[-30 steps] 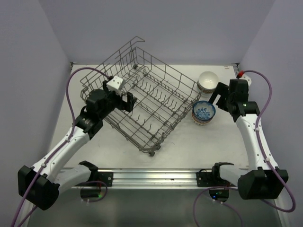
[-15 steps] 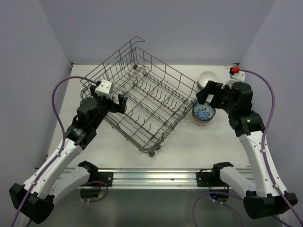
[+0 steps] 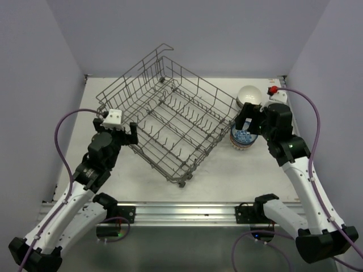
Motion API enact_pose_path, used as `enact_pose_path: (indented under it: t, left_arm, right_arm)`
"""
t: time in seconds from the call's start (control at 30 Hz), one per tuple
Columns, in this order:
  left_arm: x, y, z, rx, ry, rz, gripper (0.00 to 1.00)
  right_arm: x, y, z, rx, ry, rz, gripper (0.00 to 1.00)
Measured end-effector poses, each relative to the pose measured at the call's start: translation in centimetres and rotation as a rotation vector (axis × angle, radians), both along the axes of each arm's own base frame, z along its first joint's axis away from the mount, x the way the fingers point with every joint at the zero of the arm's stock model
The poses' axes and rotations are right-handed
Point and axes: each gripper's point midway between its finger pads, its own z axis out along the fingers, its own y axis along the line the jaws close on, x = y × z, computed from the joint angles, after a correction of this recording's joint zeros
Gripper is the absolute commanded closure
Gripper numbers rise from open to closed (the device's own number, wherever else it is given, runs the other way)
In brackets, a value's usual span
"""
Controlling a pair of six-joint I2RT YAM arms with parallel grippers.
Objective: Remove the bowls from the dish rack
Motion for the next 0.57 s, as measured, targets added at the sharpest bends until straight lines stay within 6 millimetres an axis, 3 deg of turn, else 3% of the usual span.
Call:
enact_pose_path:
  t: [0.27,0.57]
  left_arm:
    - [0.6,-0.4,-3.1,0.042,0.112,0.005,0.0]
    - [-0.1,0.2,-1.4,0.015,0.054,0.017,0.0]
  right_arm:
    - [-0.7,-1.8,-2.3,-0.035,0.027,-0.099,0.01]
    - [-0.5,-1.2,-3.4,-0.023,0.042,-0.071,0.01]
